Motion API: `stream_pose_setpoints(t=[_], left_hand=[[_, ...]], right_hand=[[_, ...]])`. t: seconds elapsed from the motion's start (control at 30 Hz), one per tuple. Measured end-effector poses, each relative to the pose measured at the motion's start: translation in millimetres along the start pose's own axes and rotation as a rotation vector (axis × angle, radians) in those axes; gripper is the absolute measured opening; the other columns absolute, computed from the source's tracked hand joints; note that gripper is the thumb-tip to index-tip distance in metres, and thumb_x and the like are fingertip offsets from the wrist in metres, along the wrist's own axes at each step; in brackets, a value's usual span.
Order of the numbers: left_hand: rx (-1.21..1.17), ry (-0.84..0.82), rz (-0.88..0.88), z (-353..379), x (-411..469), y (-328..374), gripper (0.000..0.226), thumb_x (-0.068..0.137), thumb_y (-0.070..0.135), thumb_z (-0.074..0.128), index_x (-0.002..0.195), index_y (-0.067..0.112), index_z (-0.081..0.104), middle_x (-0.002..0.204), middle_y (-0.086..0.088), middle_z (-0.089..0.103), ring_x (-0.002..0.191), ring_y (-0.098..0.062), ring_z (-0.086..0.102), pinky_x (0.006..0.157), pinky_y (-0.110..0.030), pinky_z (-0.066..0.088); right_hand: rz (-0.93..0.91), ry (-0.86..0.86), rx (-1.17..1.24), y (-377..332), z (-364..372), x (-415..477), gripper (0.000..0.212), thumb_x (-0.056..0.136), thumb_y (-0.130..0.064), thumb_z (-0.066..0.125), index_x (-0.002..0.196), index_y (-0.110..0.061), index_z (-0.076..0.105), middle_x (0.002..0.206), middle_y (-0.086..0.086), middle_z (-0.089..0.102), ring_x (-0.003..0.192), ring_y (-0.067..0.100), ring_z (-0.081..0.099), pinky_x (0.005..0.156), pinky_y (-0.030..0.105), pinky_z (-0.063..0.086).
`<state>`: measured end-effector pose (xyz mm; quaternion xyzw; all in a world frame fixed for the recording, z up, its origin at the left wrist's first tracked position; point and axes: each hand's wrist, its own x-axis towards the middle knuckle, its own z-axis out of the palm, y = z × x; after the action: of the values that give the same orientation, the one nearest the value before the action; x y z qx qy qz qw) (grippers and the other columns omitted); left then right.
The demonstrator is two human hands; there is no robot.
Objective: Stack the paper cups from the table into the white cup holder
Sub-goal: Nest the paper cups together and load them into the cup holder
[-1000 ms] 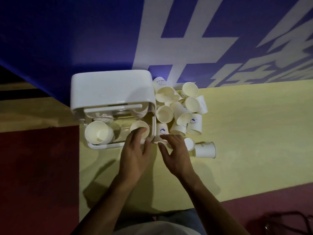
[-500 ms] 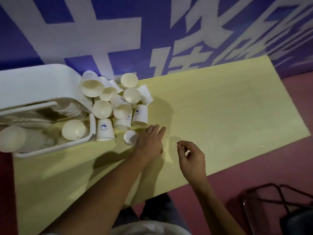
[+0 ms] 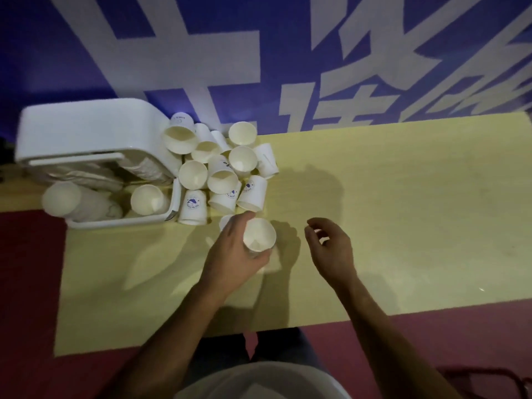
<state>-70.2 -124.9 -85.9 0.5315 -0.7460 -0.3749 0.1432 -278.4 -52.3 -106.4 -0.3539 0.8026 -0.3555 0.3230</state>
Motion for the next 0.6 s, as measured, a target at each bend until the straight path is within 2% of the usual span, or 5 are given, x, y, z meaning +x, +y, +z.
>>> stream_pose_setpoints(t=[0.1, 0.23, 0.3, 0.47, 0.6], left_hand=[[-0.125, 0.199, -0.158, -34.4, -26.5, -16.8, 0.075, 0.071, 0.033, 0.089, 0.134, 0.030, 0.050, 0.130, 0.011, 0.056, 0.118, -0.012, 0.054, 0.093, -0.034, 0.050], [-0.226, 0.357, -0.296, -60.8, -50.5, -39.5, 0.072, 0.071, 0.030, 0.089, 0.132, 0.032, 0.051, 0.127, 0.011, 0.056, 0.115, -0.008, 0.056, 0.099, -0.036, 0.050], [-0.210, 0.387, -0.322, -66.5, -58.8, -50.4, 0.073, 0.072, 0.032, 0.089, 0.134, 0.030, 0.050, 0.128, 0.010, 0.055, 0.116, -0.009, 0.056, 0.100, -0.038, 0.050], [-0.232, 0.420, -0.357, -75.9, -73.4, -69.1, 0.077, 0.071, 0.031, 0.091, 0.136, 0.023, 0.050, 0.128, 0.008, 0.054, 0.117, -0.009, 0.054, 0.099, -0.031, 0.047], [-0.224, 0.430, -0.339, -86.8, -75.4, -80.8, 0.077, 0.071, 0.026, 0.091, 0.136, 0.018, 0.052, 0.130, 0.006, 0.055, 0.118, -0.009, 0.054, 0.100, -0.028, 0.046]], right_hand=[[-0.135, -0.228, -0.072, -25.7, 37.3, 18.6, 0.032, 0.092, -0.026, 0.072, 0.122, -0.016, 0.067, 0.114, -0.005, 0.067, 0.082, 0.012, 0.064, 0.071, 0.015, 0.044], [-0.325, -0.509, -0.317, -53.2, 96.7, 28.9, 0.074, 0.081, -0.050, 0.078, 0.143, -0.019, 0.052, 0.135, 0.005, 0.056, 0.110, 0.025, 0.062, 0.086, 0.041, 0.056], [-0.368, -0.574, -0.532, -64.6, 121.5, 30.5, 0.089, 0.077, -0.060, 0.077, 0.151, -0.025, 0.041, 0.143, 0.006, 0.049, 0.125, 0.028, 0.055, 0.092, 0.045, 0.055], [-0.463, -0.525, -0.893, -73.3, 158.8, 28.0, 0.074, 0.087, -0.065, 0.063, 0.144, -0.023, 0.040, 0.138, 0.010, 0.050, 0.123, 0.029, 0.054, 0.095, 0.041, 0.049], [-0.299, -0.479, -0.720, -68.6, 155.8, 23.6, 0.060, 0.091, -0.041, 0.067, 0.136, -0.010, 0.041, 0.125, 0.016, 0.054, 0.111, 0.034, 0.059, 0.081, 0.039, 0.050]])
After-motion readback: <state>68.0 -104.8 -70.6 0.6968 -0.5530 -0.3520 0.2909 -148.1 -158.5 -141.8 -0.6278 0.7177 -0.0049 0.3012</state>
